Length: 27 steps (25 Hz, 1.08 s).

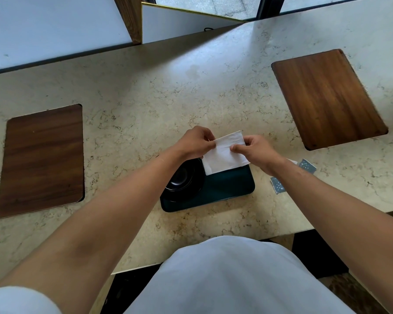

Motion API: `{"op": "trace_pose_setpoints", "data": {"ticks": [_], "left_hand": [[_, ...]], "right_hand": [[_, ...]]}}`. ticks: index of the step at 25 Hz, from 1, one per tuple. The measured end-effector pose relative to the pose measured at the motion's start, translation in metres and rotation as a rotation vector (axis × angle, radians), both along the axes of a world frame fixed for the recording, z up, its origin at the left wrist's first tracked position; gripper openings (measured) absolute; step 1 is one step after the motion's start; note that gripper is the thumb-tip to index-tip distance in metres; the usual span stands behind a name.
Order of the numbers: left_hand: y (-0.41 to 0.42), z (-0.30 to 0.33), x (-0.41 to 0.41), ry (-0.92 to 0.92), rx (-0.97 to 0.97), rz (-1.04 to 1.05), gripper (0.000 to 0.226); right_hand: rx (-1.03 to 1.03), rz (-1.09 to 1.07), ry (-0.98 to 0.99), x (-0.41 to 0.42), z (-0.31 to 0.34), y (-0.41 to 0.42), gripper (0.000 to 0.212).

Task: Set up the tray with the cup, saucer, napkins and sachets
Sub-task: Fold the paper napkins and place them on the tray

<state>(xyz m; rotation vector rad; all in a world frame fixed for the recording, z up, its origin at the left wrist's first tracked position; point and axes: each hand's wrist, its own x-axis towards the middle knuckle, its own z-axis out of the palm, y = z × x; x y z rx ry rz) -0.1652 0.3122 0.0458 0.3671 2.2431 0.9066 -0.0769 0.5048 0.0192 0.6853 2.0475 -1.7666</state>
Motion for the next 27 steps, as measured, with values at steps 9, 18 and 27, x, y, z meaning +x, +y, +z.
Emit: {"op": "trace_pose_setpoints", "data": {"ticks": [9,18,27], "left_hand": [[0.003,-0.023,-0.013,0.172,-0.127,-0.097,0.013],[0.002,-0.032,-0.021,0.169,-0.165,-0.082,0.014],[0.005,-0.035,-0.019,0.177,-0.185,-0.151,0.014]], "right_hand": [[0.11,-0.046,-0.102,-0.005,-0.022,-0.006,0.02],[0.207,-0.024,-0.166,-0.009,-0.032,-0.006,0.029],[0.271,-0.009,-0.18,-0.009,-0.03,-0.006,0.03]]}}
